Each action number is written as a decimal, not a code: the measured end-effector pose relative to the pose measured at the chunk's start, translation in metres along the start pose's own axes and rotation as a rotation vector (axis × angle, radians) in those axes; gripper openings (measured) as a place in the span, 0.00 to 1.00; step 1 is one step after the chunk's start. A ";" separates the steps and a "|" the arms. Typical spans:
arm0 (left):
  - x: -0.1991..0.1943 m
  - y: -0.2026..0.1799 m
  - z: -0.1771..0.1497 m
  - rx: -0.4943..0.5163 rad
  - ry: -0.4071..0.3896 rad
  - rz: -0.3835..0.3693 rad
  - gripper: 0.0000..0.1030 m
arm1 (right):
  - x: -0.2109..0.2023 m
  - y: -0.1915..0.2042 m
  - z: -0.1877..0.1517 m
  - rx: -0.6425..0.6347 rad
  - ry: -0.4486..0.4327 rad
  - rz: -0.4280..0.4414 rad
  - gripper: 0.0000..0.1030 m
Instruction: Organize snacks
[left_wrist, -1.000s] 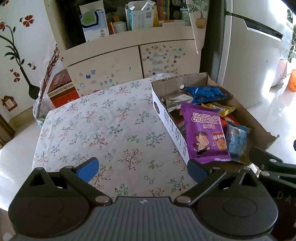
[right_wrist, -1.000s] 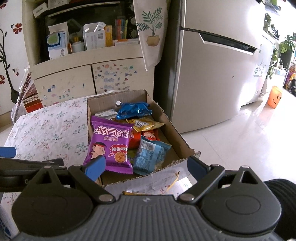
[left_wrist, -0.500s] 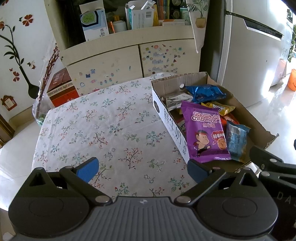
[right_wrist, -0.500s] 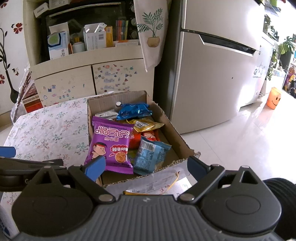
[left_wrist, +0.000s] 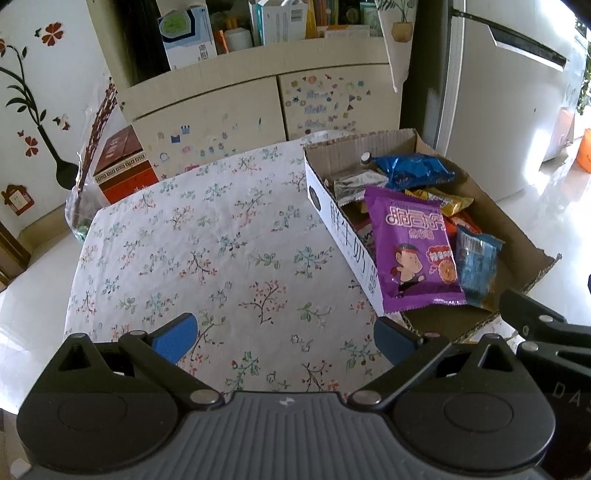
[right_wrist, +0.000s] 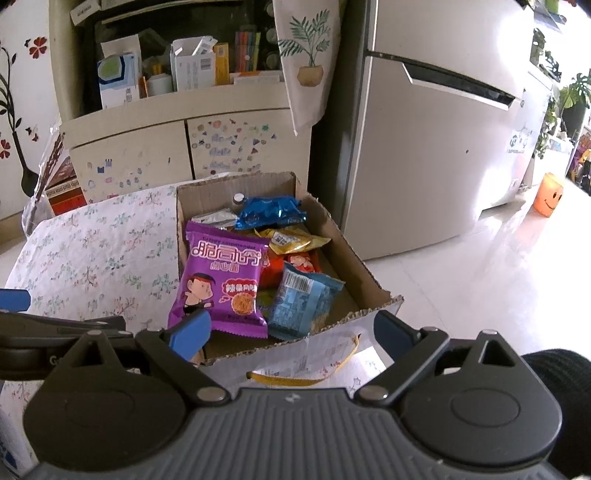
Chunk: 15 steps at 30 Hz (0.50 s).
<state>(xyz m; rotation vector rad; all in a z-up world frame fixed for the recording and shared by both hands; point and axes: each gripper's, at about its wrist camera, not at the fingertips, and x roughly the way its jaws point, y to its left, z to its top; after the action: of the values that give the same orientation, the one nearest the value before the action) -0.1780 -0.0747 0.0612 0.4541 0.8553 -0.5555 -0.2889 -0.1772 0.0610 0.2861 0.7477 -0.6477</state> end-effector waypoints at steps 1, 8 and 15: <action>0.001 0.000 0.000 0.000 0.010 -0.001 1.00 | 0.000 0.001 0.000 -0.005 0.004 -0.002 0.92; 0.009 -0.001 -0.003 0.004 0.063 0.000 1.00 | 0.004 0.004 -0.002 -0.027 0.033 -0.008 0.92; 0.010 -0.001 -0.003 0.008 0.074 0.003 1.00 | 0.005 0.004 -0.002 -0.030 0.044 -0.004 0.92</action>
<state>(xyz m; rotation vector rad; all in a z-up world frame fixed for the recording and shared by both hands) -0.1750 -0.0761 0.0514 0.4859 0.9229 -0.5424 -0.2847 -0.1755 0.0557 0.2718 0.8000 -0.6351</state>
